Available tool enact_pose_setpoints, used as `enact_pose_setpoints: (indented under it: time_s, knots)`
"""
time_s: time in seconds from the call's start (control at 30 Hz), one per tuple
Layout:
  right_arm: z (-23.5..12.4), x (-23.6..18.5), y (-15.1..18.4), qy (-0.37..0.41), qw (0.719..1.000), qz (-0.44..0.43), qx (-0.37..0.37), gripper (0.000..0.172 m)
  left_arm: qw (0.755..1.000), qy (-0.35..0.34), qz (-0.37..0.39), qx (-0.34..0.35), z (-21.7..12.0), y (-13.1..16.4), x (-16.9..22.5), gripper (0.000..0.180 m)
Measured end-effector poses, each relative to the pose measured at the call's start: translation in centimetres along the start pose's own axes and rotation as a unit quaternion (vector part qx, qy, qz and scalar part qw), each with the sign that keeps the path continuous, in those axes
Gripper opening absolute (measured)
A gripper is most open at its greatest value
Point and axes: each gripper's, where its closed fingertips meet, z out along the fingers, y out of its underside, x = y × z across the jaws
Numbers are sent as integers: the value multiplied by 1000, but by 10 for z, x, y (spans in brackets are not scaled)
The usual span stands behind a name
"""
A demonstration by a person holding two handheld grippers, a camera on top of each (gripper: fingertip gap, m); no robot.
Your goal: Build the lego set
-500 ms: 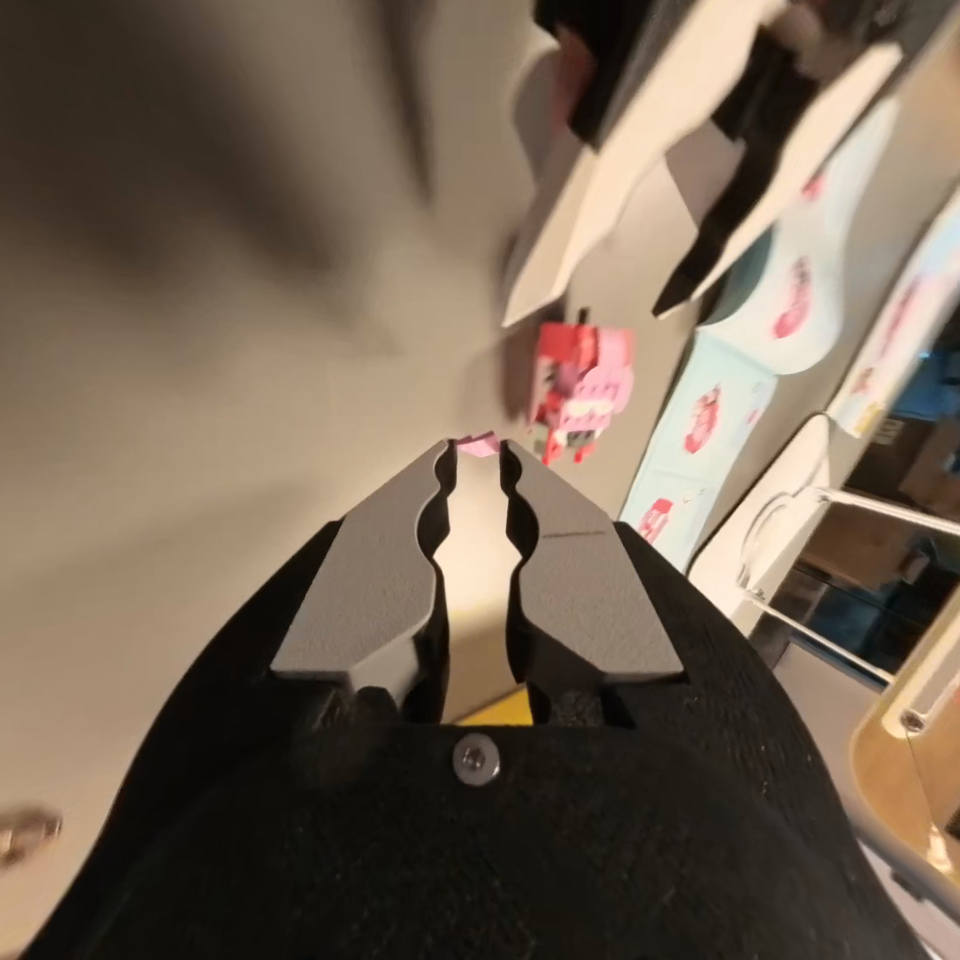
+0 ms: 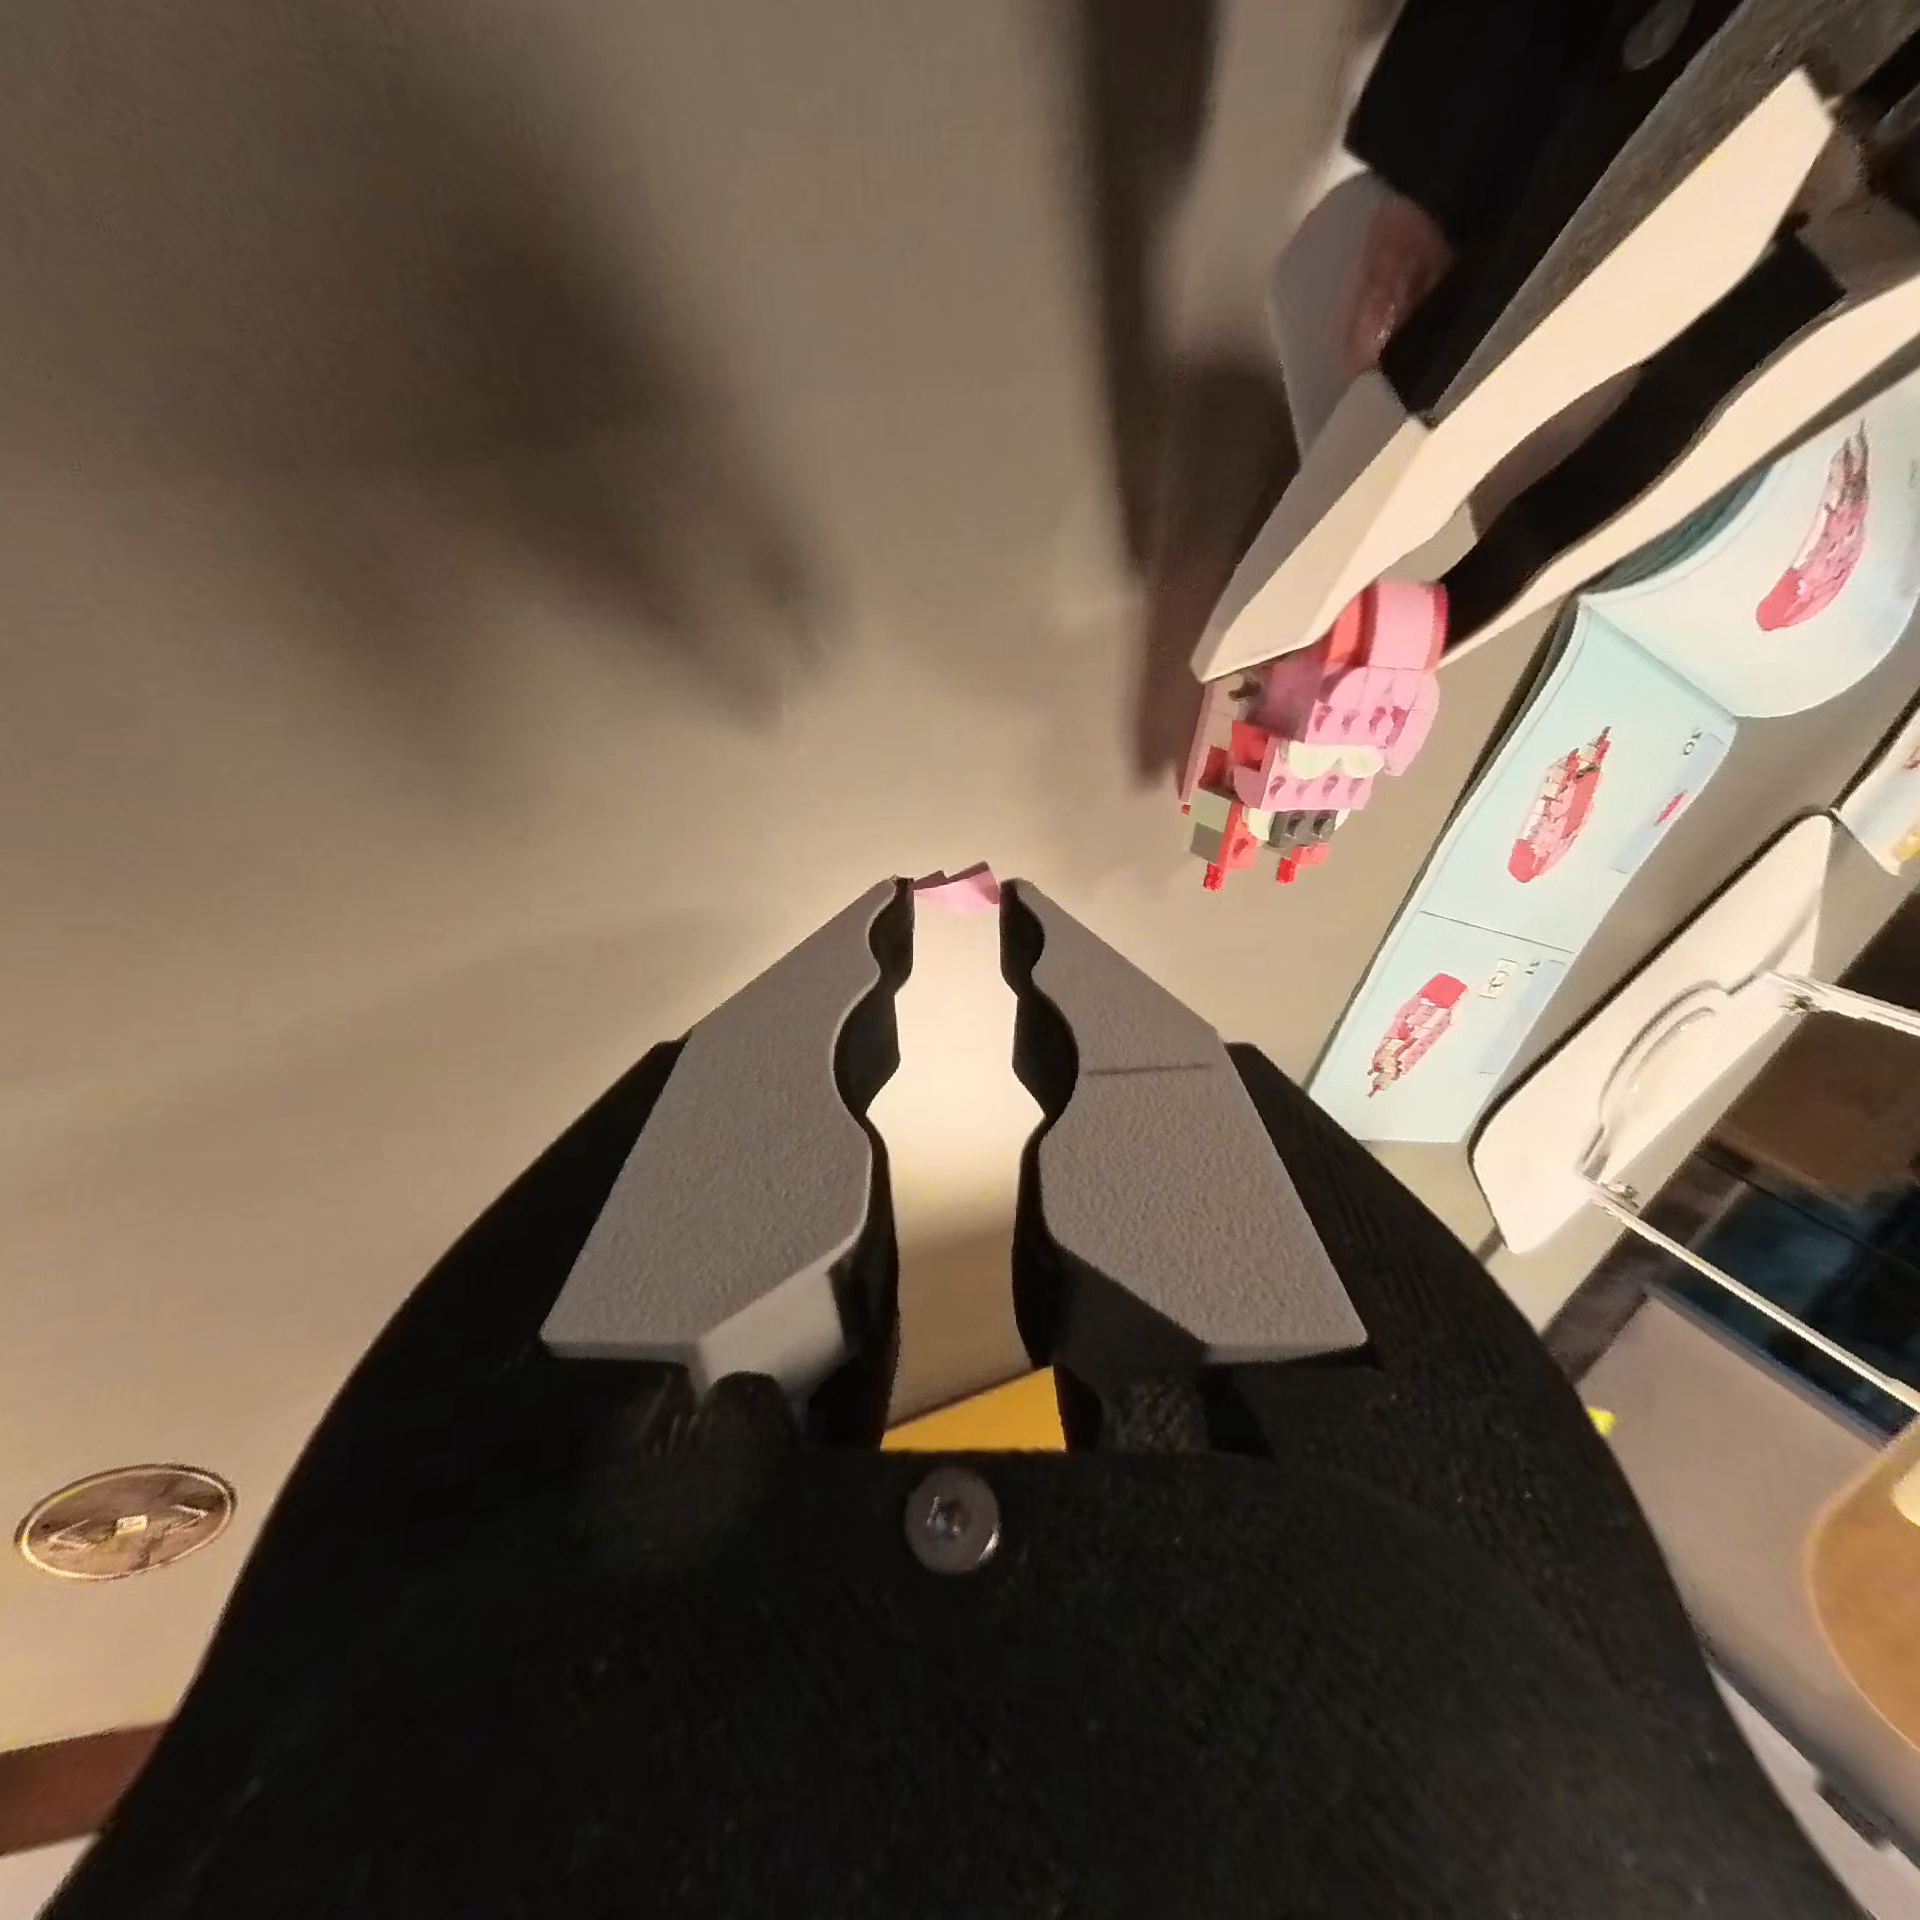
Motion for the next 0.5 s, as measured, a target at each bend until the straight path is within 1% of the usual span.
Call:
enact_pose_setpoints:
  time_s: [0.03, 0.1, 0.17, 0.23, 0.3, 0.37, 0.5]
  knots:
    - [0, 0, -1, -3, 1000, 4, 6, 15, 1000, 4, 10, -4, 0, 0, 0, 41]
    - [0, -1, -3, -8, 1000, 11, 18, 15, 999, 21, 35, -20, 0, 2, 2, 41]
    - [-1, -3, -8, -18, 999, 12, 33, 15, 994, 64, 76, -37, -2, 6, 9, 41]
    - [-1, -6, -14, -33, 998, 10, 49, 15, 982, 114, 143, -51, -7, 12, 20, 41]
    - [-3, -9, -24, -51, 996, 14, 74, 15, 963, 162, 206, -64, -12, 18, 31, 41]
    - [-5, -10, -32, -63, 994, 16, 91, 15, 949, 191, 237, -78, -15, 22, 35, 41]
    - [-5, -8, -39, -75, 993, 7, 91, 15, 930, 222, 279, -94, -18, 25, 35, 41]
